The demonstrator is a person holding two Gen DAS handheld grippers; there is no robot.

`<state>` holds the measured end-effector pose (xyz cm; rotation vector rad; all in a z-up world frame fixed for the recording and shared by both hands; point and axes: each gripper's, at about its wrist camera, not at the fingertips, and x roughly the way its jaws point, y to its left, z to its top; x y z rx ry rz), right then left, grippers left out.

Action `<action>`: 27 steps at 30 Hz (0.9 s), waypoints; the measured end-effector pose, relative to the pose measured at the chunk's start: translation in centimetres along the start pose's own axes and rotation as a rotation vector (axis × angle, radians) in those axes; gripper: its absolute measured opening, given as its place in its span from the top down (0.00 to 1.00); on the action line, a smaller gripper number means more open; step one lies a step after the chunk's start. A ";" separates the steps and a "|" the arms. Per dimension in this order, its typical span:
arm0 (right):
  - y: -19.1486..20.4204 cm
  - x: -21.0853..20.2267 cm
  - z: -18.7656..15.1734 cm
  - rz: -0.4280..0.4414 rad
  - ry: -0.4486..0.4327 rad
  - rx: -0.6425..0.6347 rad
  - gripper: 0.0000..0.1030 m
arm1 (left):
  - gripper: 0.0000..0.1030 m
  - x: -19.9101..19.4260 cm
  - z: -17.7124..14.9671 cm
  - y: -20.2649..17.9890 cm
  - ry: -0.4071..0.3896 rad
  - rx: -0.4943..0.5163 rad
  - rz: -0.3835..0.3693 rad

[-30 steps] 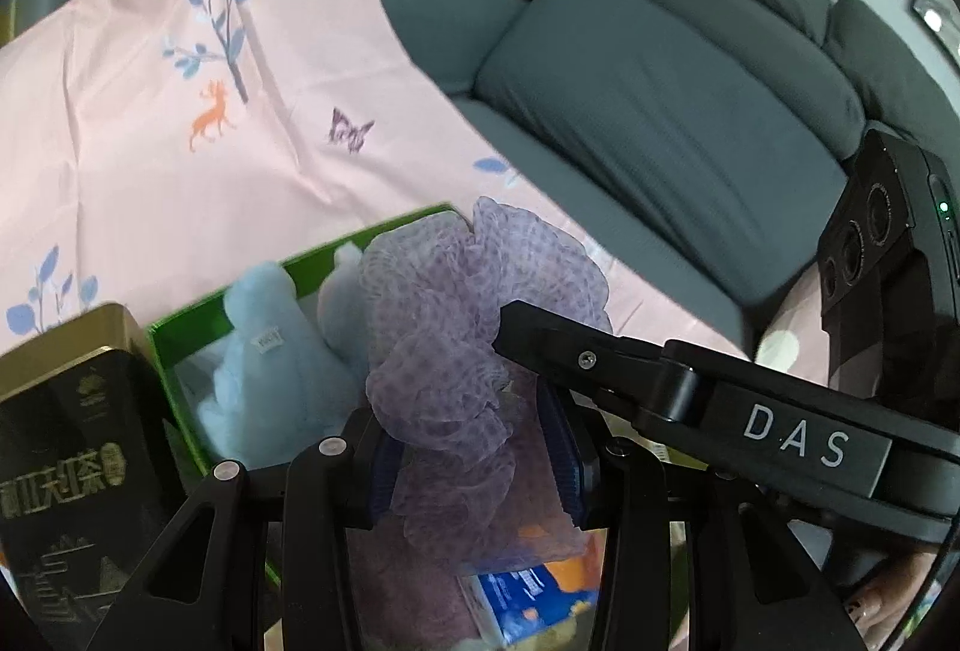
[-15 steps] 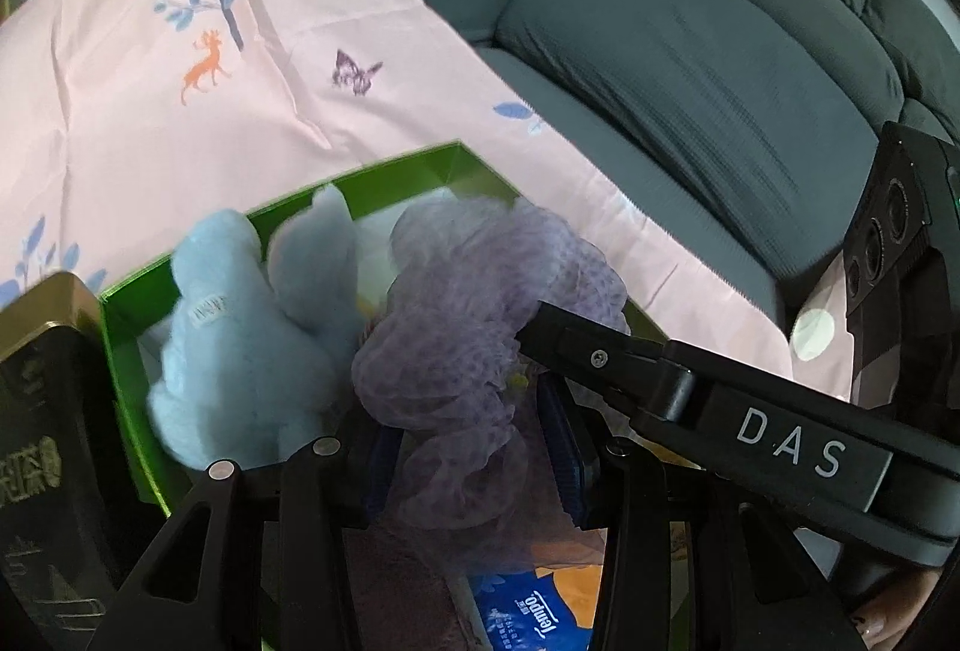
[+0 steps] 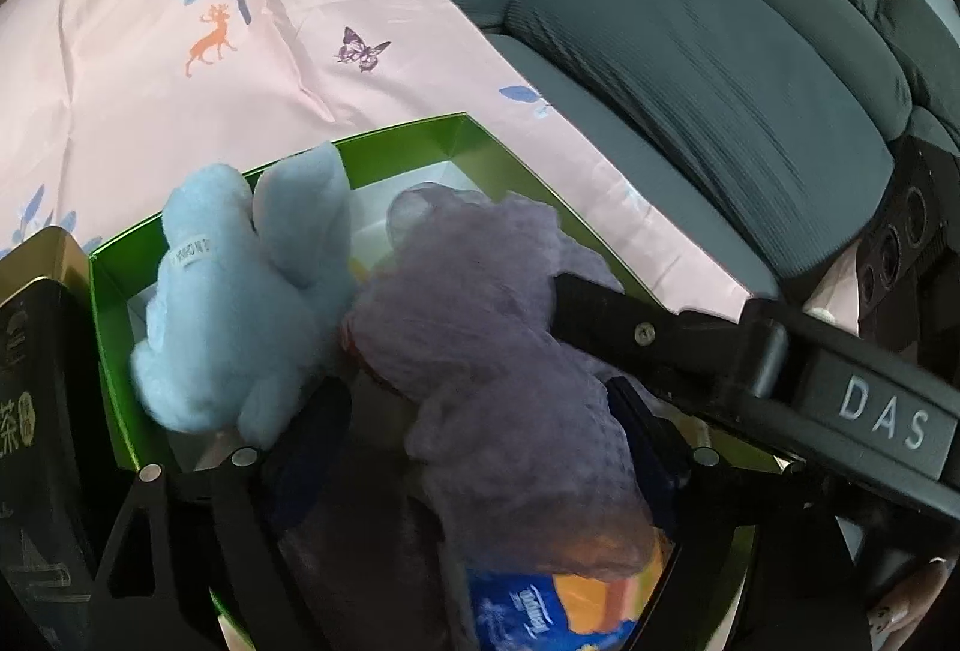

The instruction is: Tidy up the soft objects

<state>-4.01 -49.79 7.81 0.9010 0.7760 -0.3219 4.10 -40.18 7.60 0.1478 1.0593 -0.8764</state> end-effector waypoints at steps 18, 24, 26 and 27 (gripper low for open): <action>4.2 -7.8 -3.4 0.016 -0.233 -0.167 0.02 | 0.00 -10.5 -3.5 0.8 -0.161 -0.005 0.075; 6.2 -10.8 -5.9 -0.038 -0.327 -0.224 0.01 | 0.00 -14.4 -5.4 0.8 -0.208 0.000 0.124; 6.6 -11.7 -6.7 -0.045 -0.346 -0.225 0.01 | 0.00 -15.7 -6.1 0.7 -0.228 0.002 0.138; 6.7 -12.0 -7.1 -0.041 -0.350 -0.222 0.01 | 0.00 -16.1 -6.4 0.8 -0.235 0.004 0.138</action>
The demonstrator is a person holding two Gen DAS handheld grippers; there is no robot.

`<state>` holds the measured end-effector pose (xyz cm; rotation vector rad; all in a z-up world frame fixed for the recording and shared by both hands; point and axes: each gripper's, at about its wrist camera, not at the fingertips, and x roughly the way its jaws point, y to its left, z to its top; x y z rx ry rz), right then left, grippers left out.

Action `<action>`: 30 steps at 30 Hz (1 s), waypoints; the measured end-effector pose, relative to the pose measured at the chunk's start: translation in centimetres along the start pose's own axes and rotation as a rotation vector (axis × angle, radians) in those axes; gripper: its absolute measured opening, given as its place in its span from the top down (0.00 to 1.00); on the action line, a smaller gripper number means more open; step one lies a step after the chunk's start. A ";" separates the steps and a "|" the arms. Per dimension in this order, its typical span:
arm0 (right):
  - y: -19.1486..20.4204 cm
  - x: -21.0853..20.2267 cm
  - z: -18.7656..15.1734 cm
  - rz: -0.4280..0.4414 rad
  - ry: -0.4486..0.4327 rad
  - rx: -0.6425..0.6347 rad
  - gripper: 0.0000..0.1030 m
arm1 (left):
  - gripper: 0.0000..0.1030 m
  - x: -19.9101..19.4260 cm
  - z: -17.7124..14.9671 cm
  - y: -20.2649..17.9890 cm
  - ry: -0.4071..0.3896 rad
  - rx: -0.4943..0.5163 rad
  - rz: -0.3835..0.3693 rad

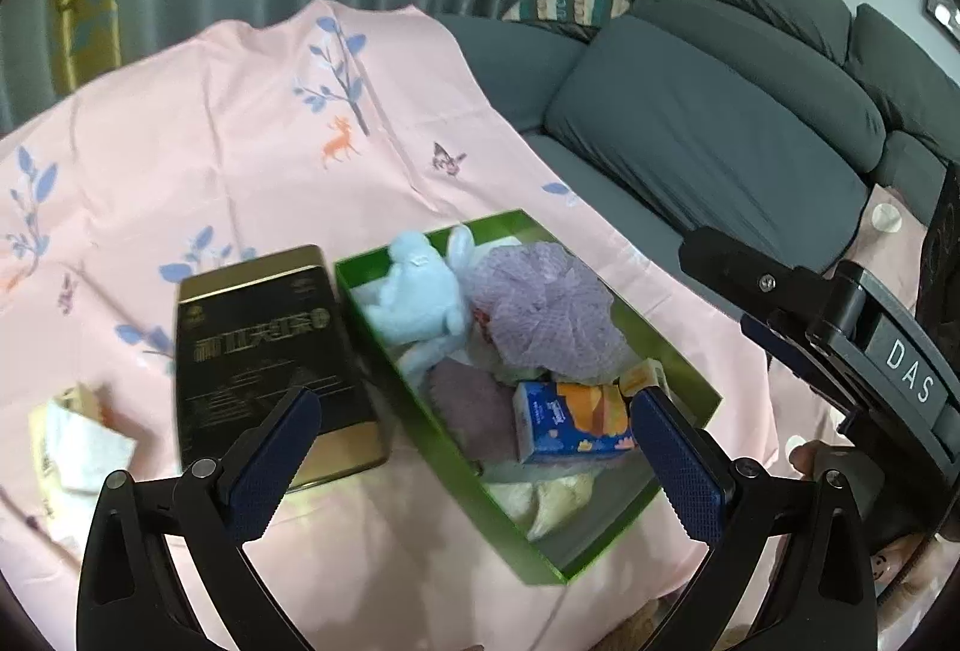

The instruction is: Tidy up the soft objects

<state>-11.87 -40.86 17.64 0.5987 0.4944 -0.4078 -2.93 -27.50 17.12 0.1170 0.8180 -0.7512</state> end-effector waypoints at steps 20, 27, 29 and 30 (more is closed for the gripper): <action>2.4 -5.6 -5.5 -0.085 -0.020 0.027 0.01 | 0.00 -4.7 -3.2 1.4 -0.029 -0.034 -0.003; 2.7 -6.2 -6.0 -0.105 -0.028 0.033 0.01 | 0.00 -5.0 -3.3 1.7 -0.029 -0.046 -0.010; 2.9 -6.5 -6.0 -0.114 -0.037 0.031 0.01 | 0.00 -5.1 -3.3 1.8 -0.029 -0.047 -0.017; 2.9 -6.5 -6.0 -0.119 -0.040 0.029 0.01 | 0.00 -5.1 -3.3 1.9 -0.027 -0.047 -0.016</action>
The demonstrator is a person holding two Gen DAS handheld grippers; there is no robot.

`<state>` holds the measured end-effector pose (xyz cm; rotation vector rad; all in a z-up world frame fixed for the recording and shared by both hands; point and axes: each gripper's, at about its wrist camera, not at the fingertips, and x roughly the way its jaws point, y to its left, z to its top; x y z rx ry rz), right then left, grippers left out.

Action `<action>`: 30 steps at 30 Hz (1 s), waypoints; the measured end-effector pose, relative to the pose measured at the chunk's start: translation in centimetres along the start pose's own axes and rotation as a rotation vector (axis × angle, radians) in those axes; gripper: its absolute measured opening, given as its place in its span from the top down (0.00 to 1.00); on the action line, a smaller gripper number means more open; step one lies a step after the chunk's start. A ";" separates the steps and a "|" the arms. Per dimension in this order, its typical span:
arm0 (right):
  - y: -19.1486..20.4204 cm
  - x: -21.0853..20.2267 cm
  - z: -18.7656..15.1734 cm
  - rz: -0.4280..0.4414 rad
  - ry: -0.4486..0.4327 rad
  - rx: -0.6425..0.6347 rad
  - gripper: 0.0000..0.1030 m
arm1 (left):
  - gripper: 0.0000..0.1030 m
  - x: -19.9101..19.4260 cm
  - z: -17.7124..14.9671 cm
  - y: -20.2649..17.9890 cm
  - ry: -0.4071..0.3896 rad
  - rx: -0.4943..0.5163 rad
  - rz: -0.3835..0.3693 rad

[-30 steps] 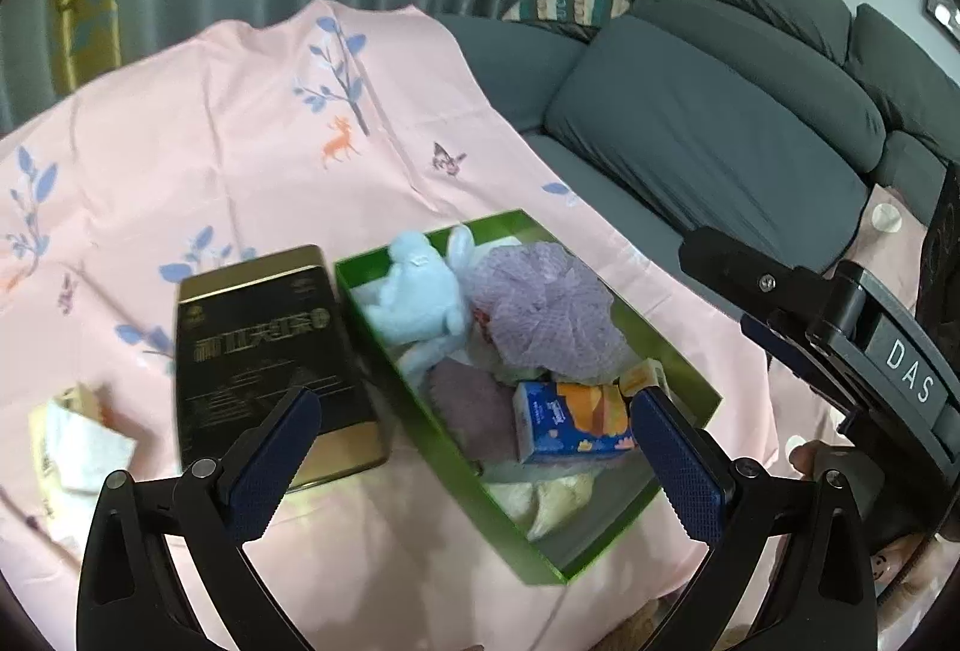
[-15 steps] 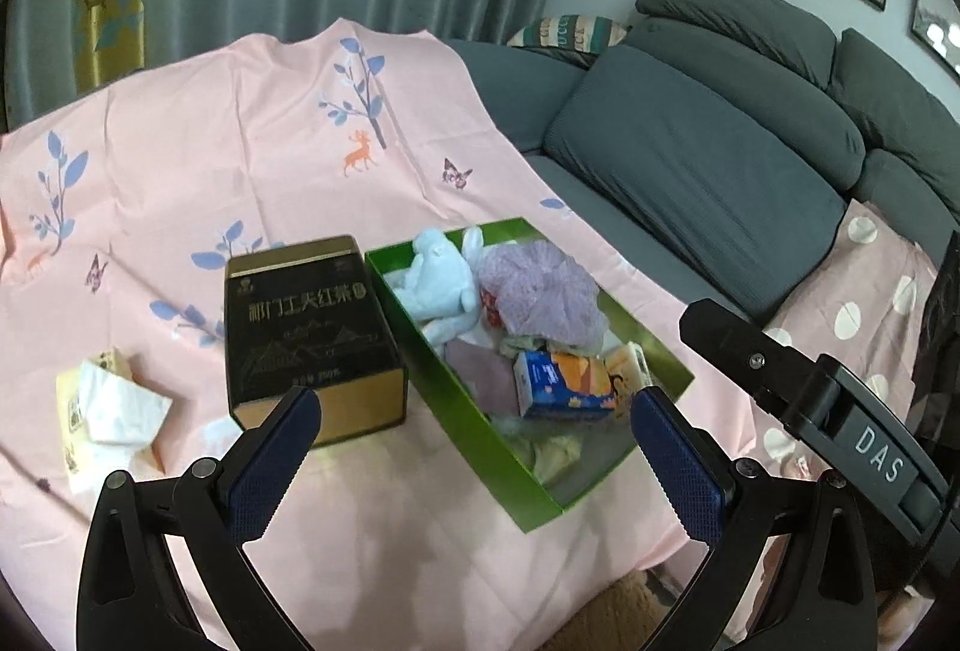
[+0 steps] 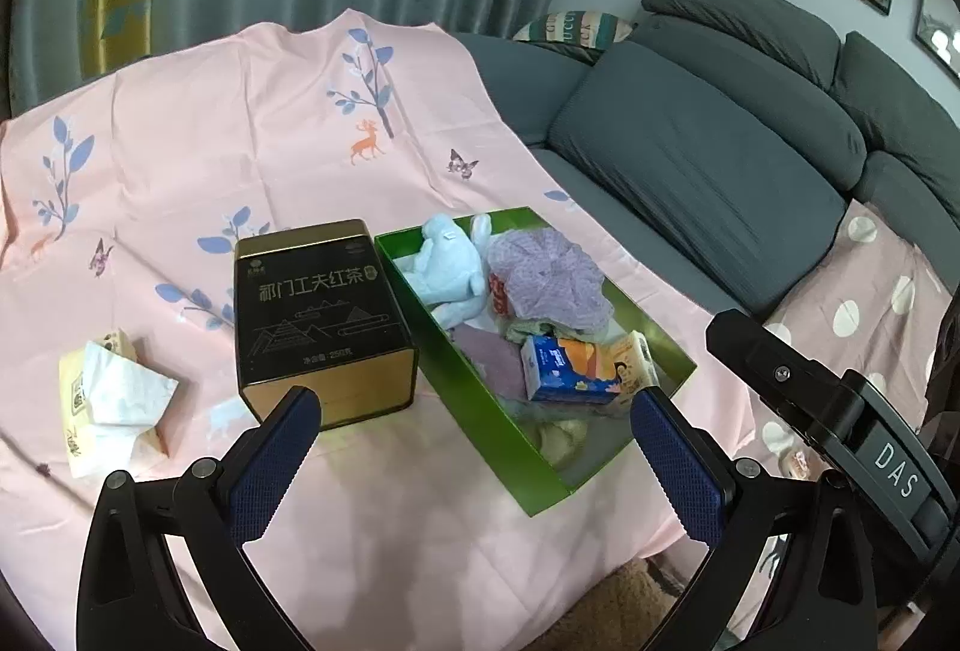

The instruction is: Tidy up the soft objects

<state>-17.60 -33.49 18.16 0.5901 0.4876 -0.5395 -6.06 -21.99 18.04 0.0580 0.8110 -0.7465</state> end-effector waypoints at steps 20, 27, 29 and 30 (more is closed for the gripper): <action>0.6 -0.2 -0.4 -0.046 0.001 -0.031 0.01 | 0.00 0.3 -0.1 0.7 0.018 -0.003 -0.011; 0.7 -0.4 -0.5 -0.059 -0.009 -0.034 0.01 | 0.00 0.1 -0.1 0.5 0.012 0.014 -0.014; 0.6 -0.4 -0.5 -0.063 -0.010 -0.030 0.01 | 0.00 0.1 -0.1 0.5 0.013 0.014 -0.019; 0.6 -0.5 -0.4 -0.064 -0.010 -0.030 0.01 | 0.00 0.1 -0.1 0.5 0.012 0.016 -0.019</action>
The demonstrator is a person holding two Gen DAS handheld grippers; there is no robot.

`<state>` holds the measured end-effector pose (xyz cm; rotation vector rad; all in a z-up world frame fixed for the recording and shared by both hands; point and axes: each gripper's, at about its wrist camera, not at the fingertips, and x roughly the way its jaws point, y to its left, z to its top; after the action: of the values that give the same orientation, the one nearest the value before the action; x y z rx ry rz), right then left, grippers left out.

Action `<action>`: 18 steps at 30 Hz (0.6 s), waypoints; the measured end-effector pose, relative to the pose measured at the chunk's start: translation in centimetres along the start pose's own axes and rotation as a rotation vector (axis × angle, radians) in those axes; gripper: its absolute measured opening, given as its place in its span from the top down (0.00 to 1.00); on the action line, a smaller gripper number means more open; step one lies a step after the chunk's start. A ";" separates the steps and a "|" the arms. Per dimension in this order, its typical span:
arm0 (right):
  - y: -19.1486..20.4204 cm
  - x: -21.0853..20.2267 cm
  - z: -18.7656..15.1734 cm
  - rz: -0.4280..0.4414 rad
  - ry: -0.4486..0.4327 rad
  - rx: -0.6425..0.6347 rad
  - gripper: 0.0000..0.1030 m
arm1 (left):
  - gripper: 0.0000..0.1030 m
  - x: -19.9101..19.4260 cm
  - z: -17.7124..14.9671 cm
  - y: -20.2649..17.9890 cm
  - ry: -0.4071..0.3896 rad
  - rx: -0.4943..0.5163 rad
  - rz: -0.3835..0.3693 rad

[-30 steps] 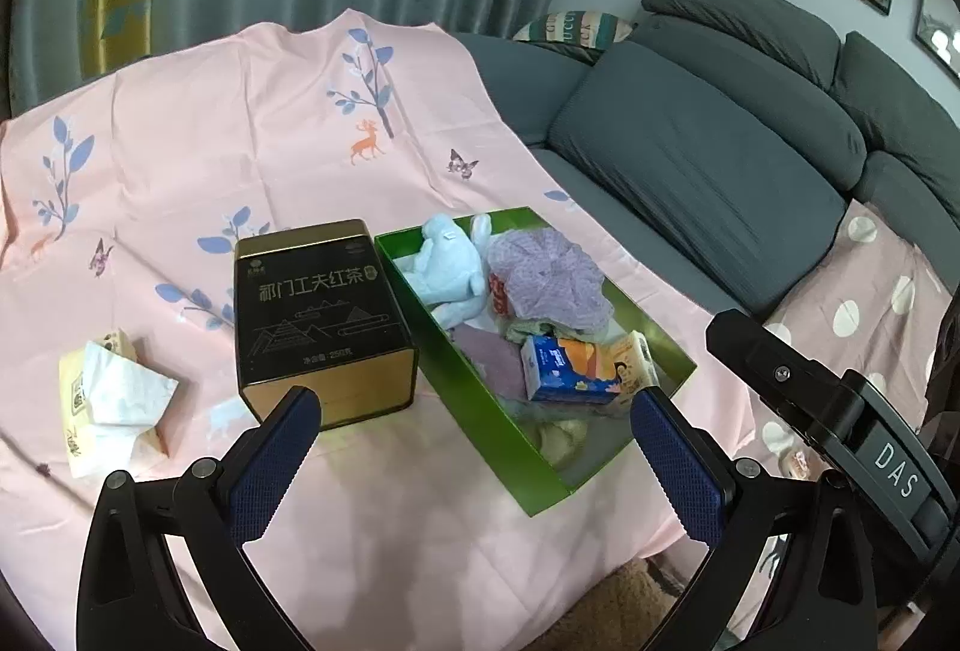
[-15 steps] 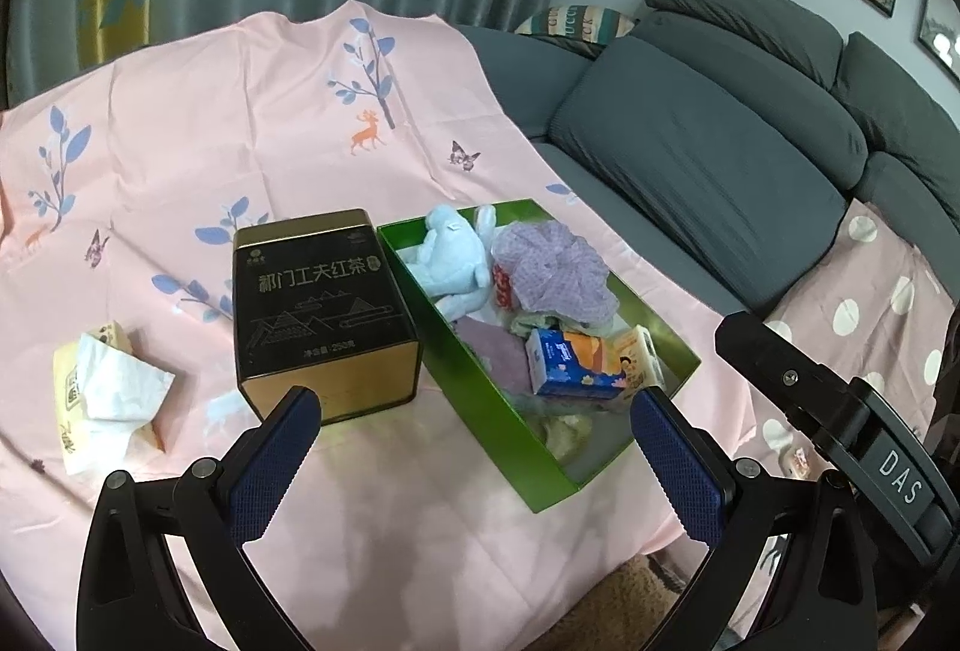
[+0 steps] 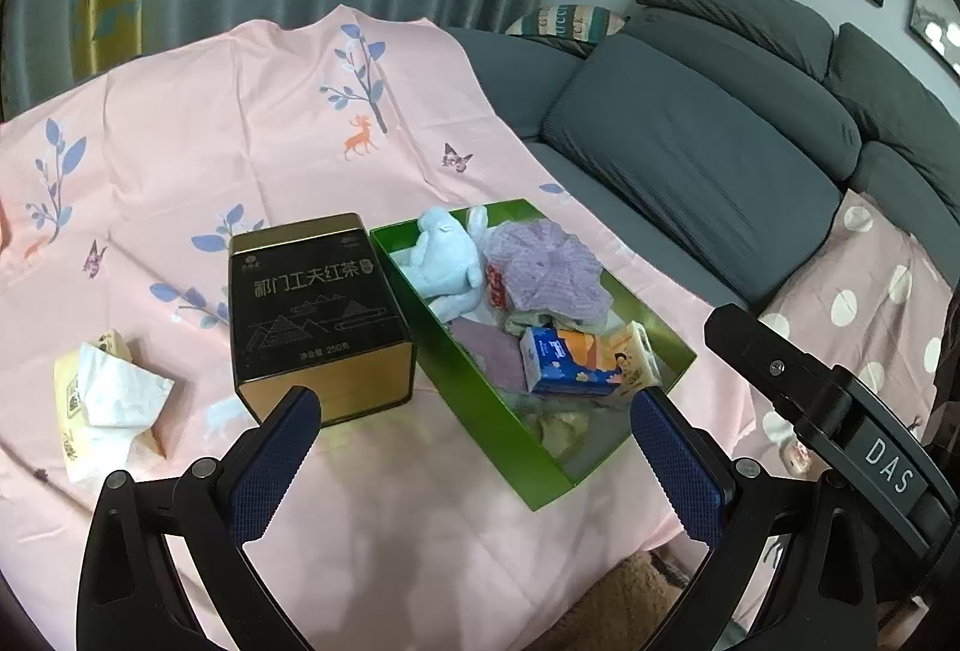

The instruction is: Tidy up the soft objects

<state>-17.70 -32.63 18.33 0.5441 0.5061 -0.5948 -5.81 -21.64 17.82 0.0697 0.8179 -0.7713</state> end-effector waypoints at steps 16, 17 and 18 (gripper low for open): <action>-0.1 0.0 0.0 -0.012 -0.001 0.001 0.01 | 0.00 0.1 0.0 -0.2 0.009 0.008 0.003; -0.1 -0.1 -0.1 -0.014 -0.002 0.001 0.01 | 0.00 0.1 0.1 -0.2 0.009 0.007 0.002; -0.2 -0.1 -0.1 -0.015 -0.001 0.001 0.01 | 0.00 0.1 0.1 -0.2 0.011 0.008 0.003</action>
<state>-17.94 -32.66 18.26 0.5415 0.5087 -0.6093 -5.82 -21.85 17.81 0.0821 0.8253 -0.7722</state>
